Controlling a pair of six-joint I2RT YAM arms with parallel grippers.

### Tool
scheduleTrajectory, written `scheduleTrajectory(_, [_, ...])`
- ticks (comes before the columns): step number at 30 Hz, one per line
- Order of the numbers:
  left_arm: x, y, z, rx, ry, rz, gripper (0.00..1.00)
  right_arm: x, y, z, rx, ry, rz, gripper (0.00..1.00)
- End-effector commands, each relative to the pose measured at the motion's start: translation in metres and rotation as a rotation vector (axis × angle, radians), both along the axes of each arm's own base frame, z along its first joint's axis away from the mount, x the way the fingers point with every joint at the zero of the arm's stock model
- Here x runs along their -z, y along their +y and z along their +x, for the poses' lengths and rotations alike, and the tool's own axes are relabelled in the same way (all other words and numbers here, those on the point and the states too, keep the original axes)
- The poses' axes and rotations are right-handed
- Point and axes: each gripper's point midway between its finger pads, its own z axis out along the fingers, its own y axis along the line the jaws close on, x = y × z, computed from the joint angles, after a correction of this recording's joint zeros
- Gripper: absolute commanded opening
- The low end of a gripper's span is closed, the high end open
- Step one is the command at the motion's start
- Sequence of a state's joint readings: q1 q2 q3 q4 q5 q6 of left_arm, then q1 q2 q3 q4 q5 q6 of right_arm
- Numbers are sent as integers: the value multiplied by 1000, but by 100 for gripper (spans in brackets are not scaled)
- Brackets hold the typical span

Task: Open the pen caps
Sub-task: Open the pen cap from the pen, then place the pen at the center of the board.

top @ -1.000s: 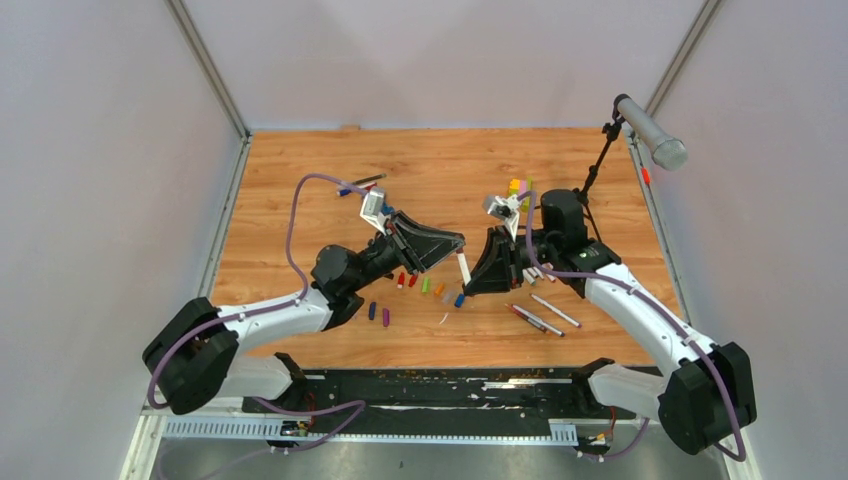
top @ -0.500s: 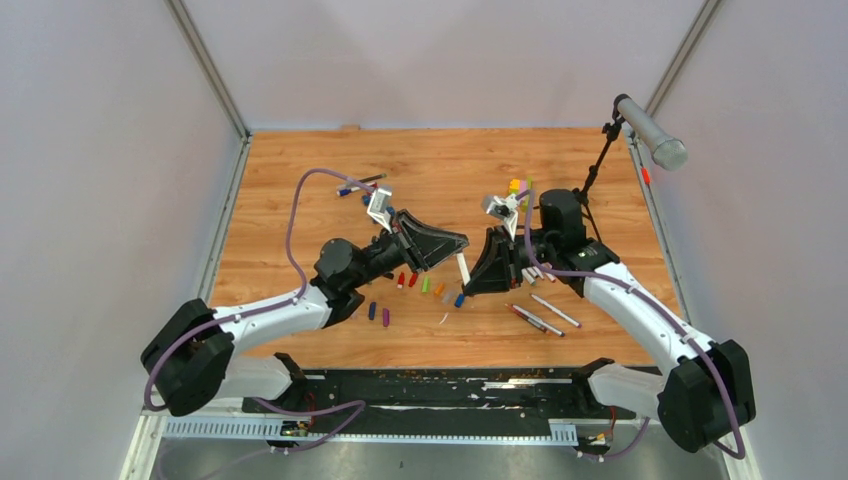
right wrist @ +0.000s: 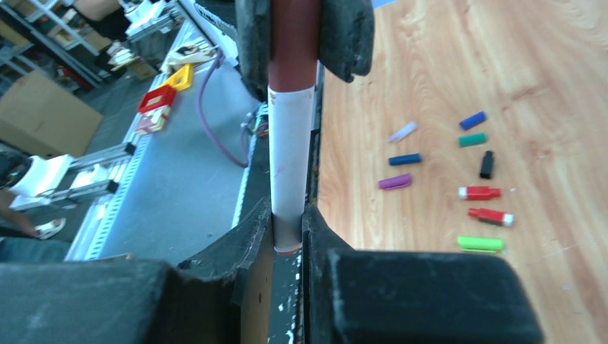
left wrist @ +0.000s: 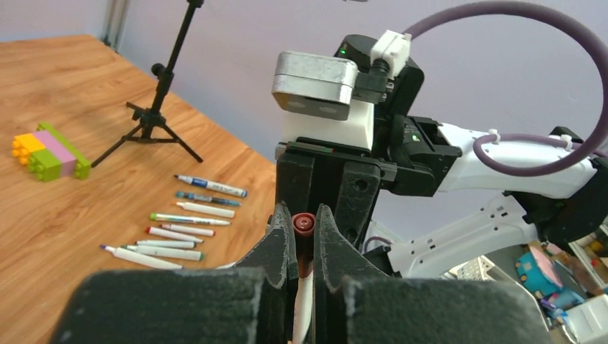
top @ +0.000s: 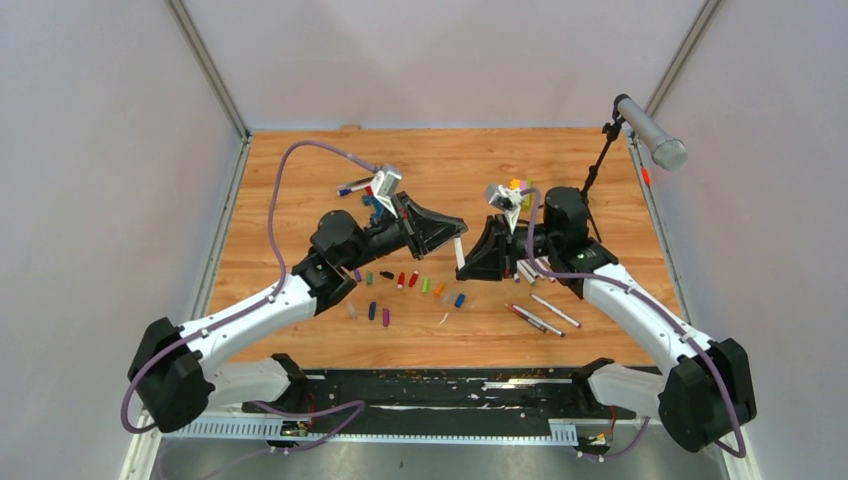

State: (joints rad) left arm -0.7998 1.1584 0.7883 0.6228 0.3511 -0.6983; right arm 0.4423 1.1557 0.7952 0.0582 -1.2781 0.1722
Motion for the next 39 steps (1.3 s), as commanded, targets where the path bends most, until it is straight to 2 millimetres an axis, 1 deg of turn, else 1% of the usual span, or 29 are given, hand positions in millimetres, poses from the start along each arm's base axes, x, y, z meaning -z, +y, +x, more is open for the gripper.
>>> scheduleTrajectory(1, [-142, 76, 49, -343, -258, -322, 0, 21, 0, -33, -109, 91, -26, 0])
scheduleTrajectory(2, [-150, 81, 50, -352, -262, -350, 0, 22, 1, -34, -111, 86, -26, 0])
scheduleTrajectory(4, [-161, 90, 50, -363, -268, -397, 0, 24, 1, -34, -111, 78, -29, 0])
scheduleTrajectory(7, [-165, 98, 49, -371, -257, -435, 0, 25, 1, -35, -109, 56, -27, 0])
scheduleTrajectory(10, [-160, 104, 49, -379, -246, -433, 0, 29, -1, -37, -101, 38, -43, 0])
scheduleTrajectory(13, [-143, 107, 48, -390, -210, -380, 0, 38, -6, -30, -69, -86, -81, 0])
scheduleTrajectory(16, [-110, 110, 49, -409, -132, -280, 0, 46, -17, -21, -17, -219, -149, 0])
scheduleTrajectory(18, [-80, 112, 47, -423, -64, -197, 0, 51, -28, -12, 35, -301, -206, 0])
scheduleTrajectory(20, [-40, 116, 45, -442, 37, -103, 0, 58, -42, -2, 87, -371, -267, 0])
scheduleTrajectory(23, [15, 120, 32, -423, 144, -27, 0, 70, -66, 11, 160, -442, -370, 0])
scheduleTrajectory(25, [48, 121, 19, -392, 214, -21, 0, 82, -84, 19, 214, -461, -458, 0])
scheduleTrajectory(26, [72, 121, 14, -378, 266, -3, 0, 90, -93, 23, 238, -461, -509, 0])
scheduleTrajectory(29, [119, 122, 2, -352, 393, 33, 0, 117, -122, 31, 287, -418, -668, 0])
scheduleTrajectory(31, [142, 123, -4, -343, 459, 66, 0, 133, -140, 35, 310, -371, -765, 0])
scheduleTrajectory(33, [158, 123, -9, -334, 498, 111, 0, 147, -163, 40, 329, -318, -866, 0])
scheduleTrajectory(36, [173, 122, -14, -322, 528, 164, 0, 168, -196, 44, 348, -232, -988, 0])
scheduleTrajectory(39, [180, 122, -15, -316, 536, 183, 0, 185, -225, 44, 356, -180, -1077, 0])
